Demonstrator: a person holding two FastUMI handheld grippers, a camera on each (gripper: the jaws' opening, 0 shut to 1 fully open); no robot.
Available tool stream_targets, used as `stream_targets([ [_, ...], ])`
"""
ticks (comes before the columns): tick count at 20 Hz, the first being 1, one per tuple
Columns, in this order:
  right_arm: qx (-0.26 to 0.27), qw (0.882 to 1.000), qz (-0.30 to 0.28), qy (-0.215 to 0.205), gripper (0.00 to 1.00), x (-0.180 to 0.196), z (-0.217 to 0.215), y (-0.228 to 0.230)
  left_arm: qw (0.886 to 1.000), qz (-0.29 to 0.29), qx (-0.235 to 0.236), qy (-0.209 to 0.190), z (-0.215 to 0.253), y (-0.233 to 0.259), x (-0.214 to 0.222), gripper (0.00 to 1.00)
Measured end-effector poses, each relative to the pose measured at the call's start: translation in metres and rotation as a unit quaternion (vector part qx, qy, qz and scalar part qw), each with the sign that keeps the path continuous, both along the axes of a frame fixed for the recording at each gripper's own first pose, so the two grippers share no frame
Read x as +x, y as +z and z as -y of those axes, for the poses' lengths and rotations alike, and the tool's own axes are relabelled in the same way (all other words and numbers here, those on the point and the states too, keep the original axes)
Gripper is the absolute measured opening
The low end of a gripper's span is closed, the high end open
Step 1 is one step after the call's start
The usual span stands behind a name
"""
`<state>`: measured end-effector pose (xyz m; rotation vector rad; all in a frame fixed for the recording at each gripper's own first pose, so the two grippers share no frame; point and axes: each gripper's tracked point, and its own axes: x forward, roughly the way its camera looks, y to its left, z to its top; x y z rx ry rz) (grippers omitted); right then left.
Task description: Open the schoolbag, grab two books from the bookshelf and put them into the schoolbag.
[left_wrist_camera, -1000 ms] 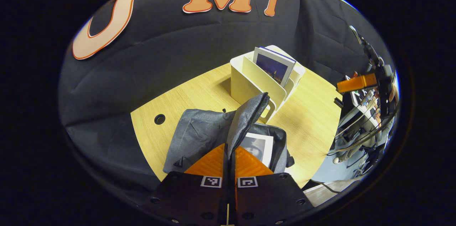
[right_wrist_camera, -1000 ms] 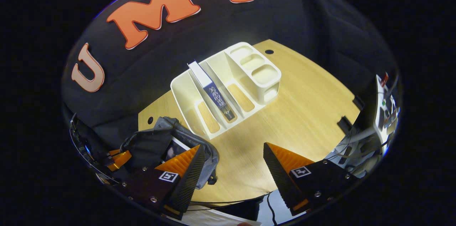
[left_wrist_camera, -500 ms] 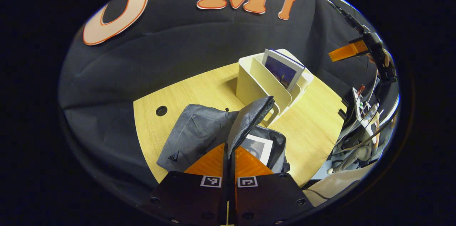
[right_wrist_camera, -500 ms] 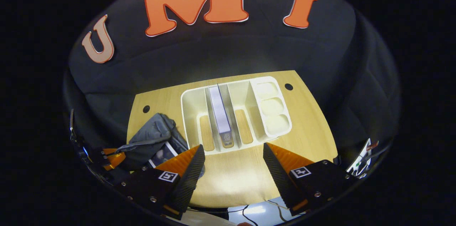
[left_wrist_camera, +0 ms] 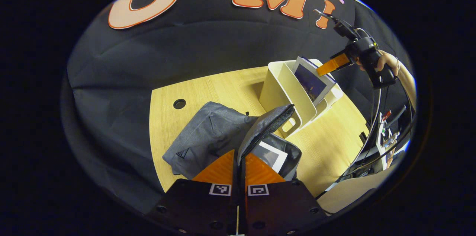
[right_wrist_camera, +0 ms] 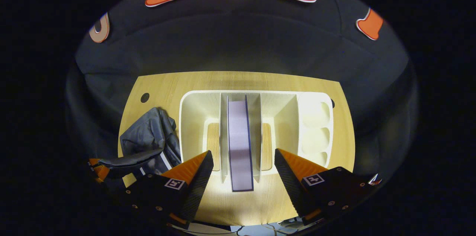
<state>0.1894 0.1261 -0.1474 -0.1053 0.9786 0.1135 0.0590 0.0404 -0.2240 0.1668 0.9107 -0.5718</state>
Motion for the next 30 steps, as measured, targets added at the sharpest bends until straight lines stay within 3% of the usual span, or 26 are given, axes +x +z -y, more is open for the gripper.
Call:
stream_targets([
  [3,-0.003,1.0,-0.019,0.007,0.97,0.012,0.0,-0.021,1.0,-0.002,0.01,0.009,0.001,0.001,0.002,0.02],
  [7,0.009,0.999,-0.037,0.005,0.75,0.023,-0.003,-0.04,1.0,0.006,0.03,0.003,0.005,0.005,0.007,0.02],
  [9,0.009,0.999,-0.046,0.002,0.56,0.025,-0.002,-0.048,0.999,0.006,0.036,-0.001,0.006,0.005,0.009,0.02],
  [10,0.01,0.999,-0.044,-0.001,0.4,0.027,-0.001,-0.046,0.999,0.004,0.035,-0.001,0.007,0.004,0.009,0.02],
  [13,0.01,0.999,-0.028,-0.02,0.39,0.03,0.001,-0.039,0.999,0.003,0.036,-0.005,0.007,0.003,0.012,0.02],
  [14,0.018,0.999,-0.021,-0.026,0.48,0.029,0.003,-0.031,0.999,0.005,0.036,-0.009,0.006,0.003,0.012,0.02],
  [15,0.026,0.999,-0.013,-0.032,0.38,0.026,0.003,-0.02,0.999,0.008,0.036,-0.013,0.006,0.005,0.012,0.02],
  [20,0.006,0.996,0.074,-0.045,0.38,0.008,0.017,0.056,0.999,0.014,0.028,-0.037,0.003,0.01,0.02,0.02],
  [25,0.047,0.985,0.156,-0.061,0.37,-0.053,0.008,0.146,0.997,-0.003,-0.005,-0.074,0.006,0.017,0.024,0.02],
  [30,0.114,0.97,0.202,-0.078,0.37,-0.14,-0.012,0.183,0.994,0.005,-0.009,-0.111,0.008,0.03,0.029,0.02],
])
